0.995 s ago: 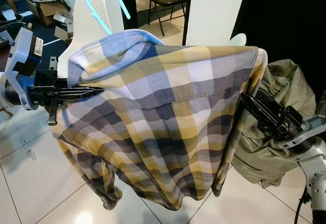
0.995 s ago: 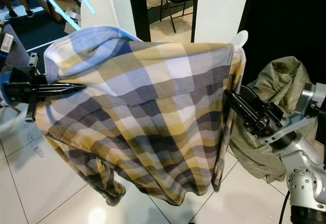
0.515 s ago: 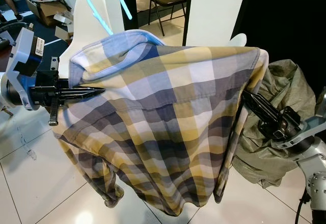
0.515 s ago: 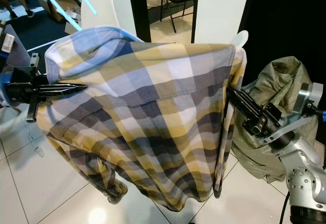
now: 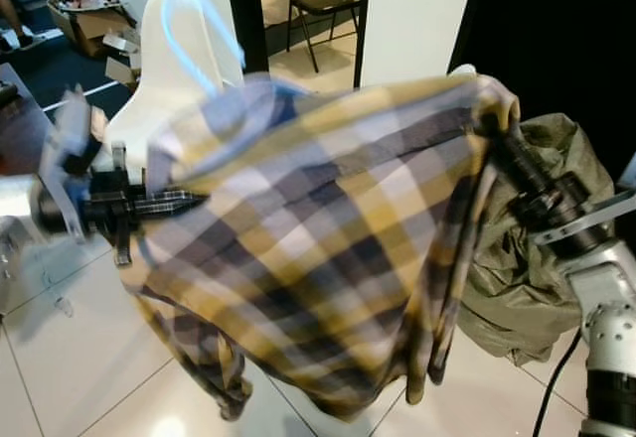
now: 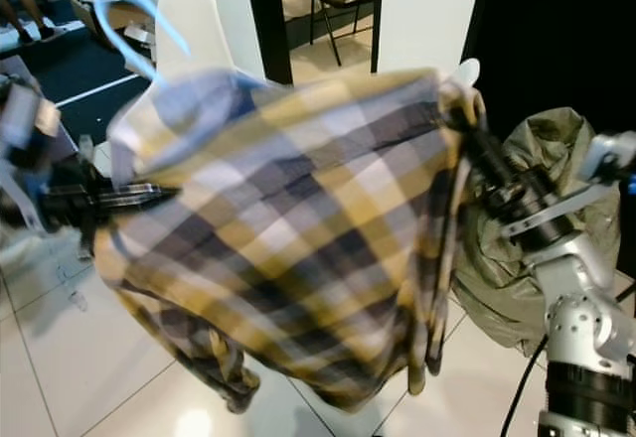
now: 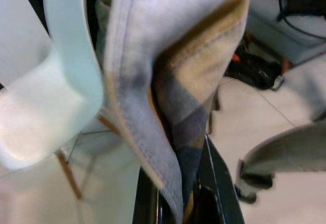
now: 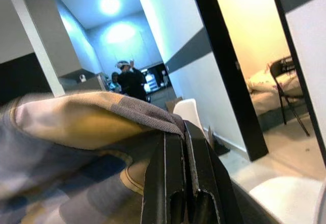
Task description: Hang hanger
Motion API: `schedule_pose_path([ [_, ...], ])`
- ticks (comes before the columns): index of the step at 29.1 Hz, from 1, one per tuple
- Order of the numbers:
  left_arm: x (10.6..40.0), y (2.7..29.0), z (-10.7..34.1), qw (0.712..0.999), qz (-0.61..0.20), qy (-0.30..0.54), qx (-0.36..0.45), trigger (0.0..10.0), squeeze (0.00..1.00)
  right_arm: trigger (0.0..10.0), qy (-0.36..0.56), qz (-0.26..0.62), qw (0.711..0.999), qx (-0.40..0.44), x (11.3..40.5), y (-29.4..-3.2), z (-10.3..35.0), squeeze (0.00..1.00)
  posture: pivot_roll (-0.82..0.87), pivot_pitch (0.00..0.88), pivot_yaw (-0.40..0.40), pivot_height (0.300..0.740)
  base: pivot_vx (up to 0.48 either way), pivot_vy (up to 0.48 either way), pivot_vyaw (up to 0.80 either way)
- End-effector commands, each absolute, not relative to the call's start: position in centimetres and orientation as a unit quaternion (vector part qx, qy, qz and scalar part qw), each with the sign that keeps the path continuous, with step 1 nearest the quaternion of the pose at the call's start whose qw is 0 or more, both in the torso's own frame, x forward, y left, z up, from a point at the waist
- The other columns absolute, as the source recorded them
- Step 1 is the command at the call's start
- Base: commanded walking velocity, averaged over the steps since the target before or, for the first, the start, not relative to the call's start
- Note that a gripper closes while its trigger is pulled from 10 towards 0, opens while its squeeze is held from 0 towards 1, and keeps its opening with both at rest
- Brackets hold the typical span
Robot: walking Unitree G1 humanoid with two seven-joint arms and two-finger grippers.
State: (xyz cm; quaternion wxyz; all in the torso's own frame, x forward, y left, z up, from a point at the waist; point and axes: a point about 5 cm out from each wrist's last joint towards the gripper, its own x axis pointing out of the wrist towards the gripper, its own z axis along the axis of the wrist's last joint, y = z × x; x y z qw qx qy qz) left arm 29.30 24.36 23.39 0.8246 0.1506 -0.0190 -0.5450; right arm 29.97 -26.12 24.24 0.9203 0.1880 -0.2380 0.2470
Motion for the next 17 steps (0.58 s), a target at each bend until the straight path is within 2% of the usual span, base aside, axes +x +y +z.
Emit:
schedule_pose_path([
  [1,29.2,25.3,22.2,0.836,-0.524,0.013,0.164,10.0,0.00,0.0,-0.261,0.195,0.926,0.189,29.9,-27.7,24.6,0.00,-0.04,0.118,0.068,0.740,0.000,0.000,0.00],
  [12,28.5,25.9,18.2,0.842,-0.493,0.111,0.189,10.0,0.00,0.0,-0.249,0.171,0.939,0.167,30.5,-27.3,24.4,0.00,-0.03,0.117,0.069,0.740,0.000,0.000,0.00],
  [16,28.8,26.2,17.4,0.849,-0.464,0.137,0.212,10.0,0.00,0.0,-0.255,0.161,0.939,0.164,30.6,-27.3,24.7,0.00,-0.03,0.116,0.072,0.740,0.000,0.000,0.00],
  [17,29.2,26.4,17.1,0.859,-0.440,0.145,0.220,10.0,0.00,0.0,-0.256,0.154,0.941,0.158,30.6,-27.4,24.9,0.00,-0.03,0.114,0.074,0.740,0.000,0.000,0.00],
])
